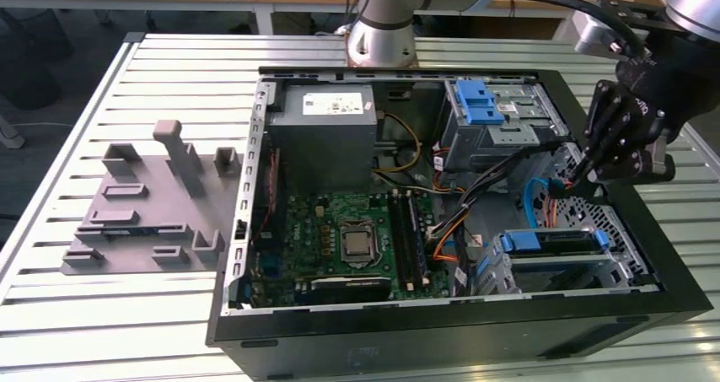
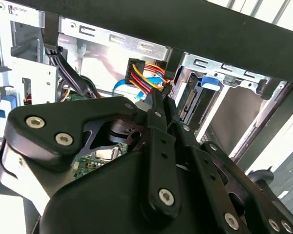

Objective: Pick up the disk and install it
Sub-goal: 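Insert the first disk wire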

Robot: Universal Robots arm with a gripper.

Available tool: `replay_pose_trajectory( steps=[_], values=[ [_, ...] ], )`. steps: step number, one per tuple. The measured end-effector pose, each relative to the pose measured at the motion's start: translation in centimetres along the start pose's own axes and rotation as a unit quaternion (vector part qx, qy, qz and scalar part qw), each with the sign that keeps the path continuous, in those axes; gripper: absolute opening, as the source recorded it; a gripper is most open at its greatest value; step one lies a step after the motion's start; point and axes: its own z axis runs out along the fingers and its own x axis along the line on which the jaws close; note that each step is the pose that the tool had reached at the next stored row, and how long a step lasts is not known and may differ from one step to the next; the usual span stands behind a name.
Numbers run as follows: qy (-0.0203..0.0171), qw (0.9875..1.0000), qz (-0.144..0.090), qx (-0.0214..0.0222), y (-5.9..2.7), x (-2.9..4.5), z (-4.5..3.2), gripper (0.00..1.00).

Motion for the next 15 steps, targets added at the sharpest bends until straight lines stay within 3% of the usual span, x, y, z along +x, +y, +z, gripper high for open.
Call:
replay_pose_trajectory(
  steps=[9, 15],
  values=[
    [-0.0004, 0.9999, -0.016, 0.0034, 0.21, 1.01, 0.06, 0.16],
    [-0.0002, 0.9992, -0.04, 0.0064, 0.24, 1.32, 0.15, 0.16]
  ],
)
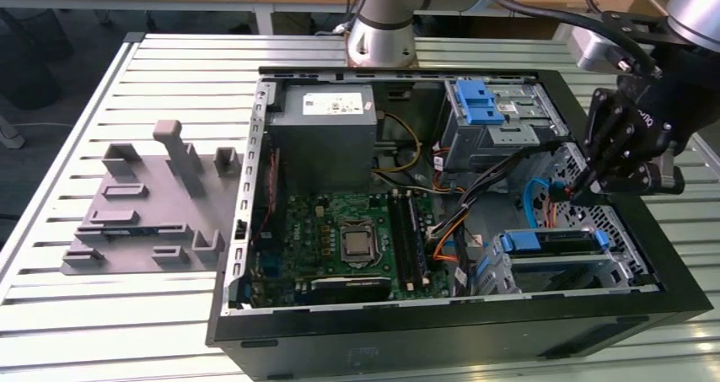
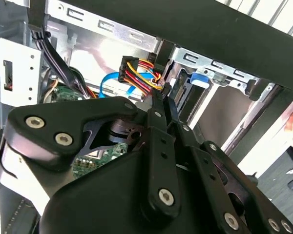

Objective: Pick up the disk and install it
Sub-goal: 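Insert the first disk wire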

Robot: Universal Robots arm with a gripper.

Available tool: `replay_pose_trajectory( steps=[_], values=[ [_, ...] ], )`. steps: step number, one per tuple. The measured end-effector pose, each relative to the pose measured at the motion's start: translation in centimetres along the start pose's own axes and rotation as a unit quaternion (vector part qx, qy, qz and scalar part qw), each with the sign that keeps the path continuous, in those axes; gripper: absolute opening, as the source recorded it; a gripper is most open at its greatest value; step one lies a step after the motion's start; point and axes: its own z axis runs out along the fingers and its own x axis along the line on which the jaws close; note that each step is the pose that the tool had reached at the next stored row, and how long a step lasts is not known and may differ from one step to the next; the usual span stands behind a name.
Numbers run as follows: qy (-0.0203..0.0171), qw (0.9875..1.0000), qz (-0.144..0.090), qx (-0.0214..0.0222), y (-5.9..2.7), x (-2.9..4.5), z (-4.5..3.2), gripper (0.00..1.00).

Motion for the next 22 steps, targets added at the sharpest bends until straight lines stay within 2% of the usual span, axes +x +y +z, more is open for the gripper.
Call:
replay_pose_trajectory(
  steps=[9, 15, 18, 22],
  values=[
    [-0.0034, 0.9999, -0.01, 0.0059, 0.16, 1.01, 0.38, 0.16],
    [-0.0037, 0.9995, -0.03, 0.0093, 0.19, 1.39, 0.55, 0.16],
    [-0.0064, 0.9994, -0.032, 0.0101, 0.36, 1.76, 0.65, 0.16],
    [-0.0109, 0.9994, -0.032, 0.01, 0.72, 1.9, 0.72, 0.16]
  ],
)
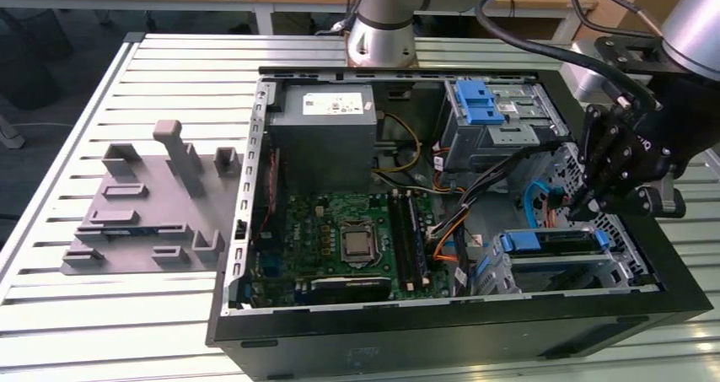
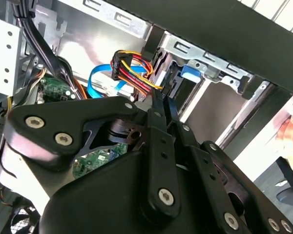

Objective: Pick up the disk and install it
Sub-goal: 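Insert the first disk wire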

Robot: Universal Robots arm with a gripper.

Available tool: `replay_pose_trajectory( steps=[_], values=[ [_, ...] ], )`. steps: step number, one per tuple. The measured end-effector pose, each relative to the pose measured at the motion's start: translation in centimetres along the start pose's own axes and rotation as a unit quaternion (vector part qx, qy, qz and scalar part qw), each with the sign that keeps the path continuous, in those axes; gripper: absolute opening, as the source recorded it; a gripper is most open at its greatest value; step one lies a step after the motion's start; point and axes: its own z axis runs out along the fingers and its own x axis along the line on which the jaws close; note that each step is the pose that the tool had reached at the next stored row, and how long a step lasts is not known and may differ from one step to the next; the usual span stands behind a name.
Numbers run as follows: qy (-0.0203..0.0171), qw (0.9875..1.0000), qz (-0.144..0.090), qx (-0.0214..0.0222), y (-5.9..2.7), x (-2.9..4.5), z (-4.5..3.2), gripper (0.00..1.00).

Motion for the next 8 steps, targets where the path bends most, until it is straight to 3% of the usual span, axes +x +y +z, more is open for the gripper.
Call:
replay_pose_trajectory(
  steps=[3, 5, 8],
  values=[
    [-0.0061, 1.0, 0.0, -0.0007, 0.0, 0.05, 0.05, 0.16],
    [-0.0134, 0.9999, 0.0, -0.0015, -0.01, 0.24, 0.12, 0.16],
    [-0.018, 0.9998, 0.0, -0.002, -0.03, 0.46, 0.39, 0.16]
  ],
)
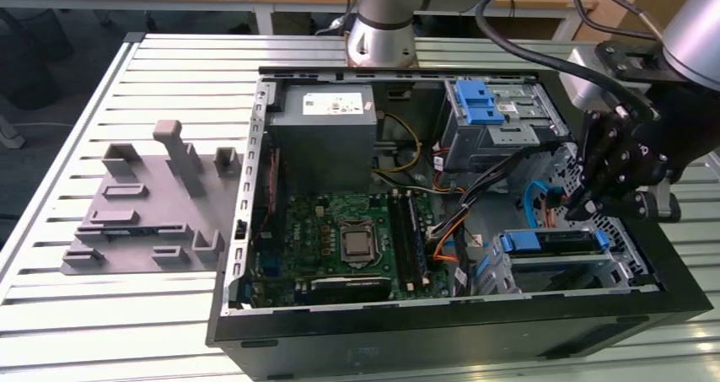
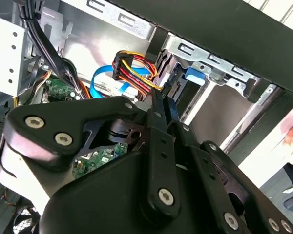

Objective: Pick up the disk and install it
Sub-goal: 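Insert the first disk wire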

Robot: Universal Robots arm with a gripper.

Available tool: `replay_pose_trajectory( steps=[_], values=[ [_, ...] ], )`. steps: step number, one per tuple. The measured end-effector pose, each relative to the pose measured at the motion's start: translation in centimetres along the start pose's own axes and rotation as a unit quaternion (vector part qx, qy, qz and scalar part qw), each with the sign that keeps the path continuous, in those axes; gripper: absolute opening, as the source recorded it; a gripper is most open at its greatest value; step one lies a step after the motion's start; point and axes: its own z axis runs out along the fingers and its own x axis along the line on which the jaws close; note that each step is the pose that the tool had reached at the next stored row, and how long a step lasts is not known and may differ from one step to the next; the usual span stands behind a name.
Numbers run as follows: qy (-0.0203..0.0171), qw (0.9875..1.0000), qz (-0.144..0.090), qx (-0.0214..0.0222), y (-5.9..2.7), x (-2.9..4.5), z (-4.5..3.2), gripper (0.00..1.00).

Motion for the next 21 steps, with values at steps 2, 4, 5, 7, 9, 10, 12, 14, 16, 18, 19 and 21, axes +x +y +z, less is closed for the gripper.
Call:
replay_pose_trajectory(
  steps=[2, 4, 5, 7, 9, 10, 12, 14, 16, 18, 19, 21],
  values=[
    [-0.0041, 1.0, 0.0, -0.0005, 0.0, 0.07, 0.17, 0.16],
    [-0.007, 1.0, 0.0, -0.0008, -0.01, 0.16, 0.29, 0.16],
    [-0.0077, 1.0, 0.0, -0.0008, -0.02, 0.25, 0.32, 0.16],
    [-0.0077, 1.0, 0.0, -0.0008, -0.04, 0.41, 0.34, 0.16],
    [-0.0079, 1.0, -0.001, -0.0009, -0.06, 0.61, 0.37, 0.16],
    [-0.008, 1.0, -0.001, -0.0009, -0.07, 0.69, 0.4, 0.16],
    [-0.0079, 1.0, -0.005, -0.001, -0.09, 0.81, 0.44, 0.16],
    [-0.0079, 0.9999, -0.013, -0.001, -0.06, 0.9, 0.45, 0.16],
    [-0.0079, 0.9998, -0.02, -0.0008, 0.01, 1.0, 0.47, 0.16],
    [-0.008, 0.9996, -0.026, 0.0001, 0.03, 1.08, 0.48, 0.16],
    [-0.0081, 0.9995, -0.029, 0.0003, 0.02, 1.11, 0.5, 0.16],
    [-0.0079, 0.9995, -0.032, 0.0003, 0.02, 1.19, 0.5, 0.16]
  ],
)
